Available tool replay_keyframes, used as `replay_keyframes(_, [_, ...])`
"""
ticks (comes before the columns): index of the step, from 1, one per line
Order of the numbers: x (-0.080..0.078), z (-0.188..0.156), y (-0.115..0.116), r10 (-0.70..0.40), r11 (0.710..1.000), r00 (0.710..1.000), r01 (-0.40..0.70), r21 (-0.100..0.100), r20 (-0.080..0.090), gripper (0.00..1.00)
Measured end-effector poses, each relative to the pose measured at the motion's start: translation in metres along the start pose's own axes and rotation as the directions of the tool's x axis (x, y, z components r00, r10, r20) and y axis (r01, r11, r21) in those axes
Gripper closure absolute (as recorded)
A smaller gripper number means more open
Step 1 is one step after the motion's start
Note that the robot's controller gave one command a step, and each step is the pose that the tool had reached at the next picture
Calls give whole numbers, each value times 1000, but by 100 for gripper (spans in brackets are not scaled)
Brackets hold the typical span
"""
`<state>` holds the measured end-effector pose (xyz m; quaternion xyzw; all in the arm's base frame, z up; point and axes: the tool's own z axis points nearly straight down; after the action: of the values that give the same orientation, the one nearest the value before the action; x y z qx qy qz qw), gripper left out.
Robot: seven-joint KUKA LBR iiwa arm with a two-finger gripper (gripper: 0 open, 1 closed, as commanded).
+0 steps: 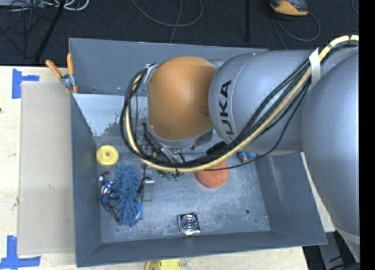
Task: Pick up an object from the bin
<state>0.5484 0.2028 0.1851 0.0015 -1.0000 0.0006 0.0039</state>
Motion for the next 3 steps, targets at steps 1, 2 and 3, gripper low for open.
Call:
replay_keyframes(1, [-1,-5,-1,4,1000,1000,-4,-1,6,0])
replay_keyframes(2, [-2,34,6,-72,997,997,72,-1,12,0])
replay_keyframes(3, [6,80,16,-284,959,959,284,1,8,0])
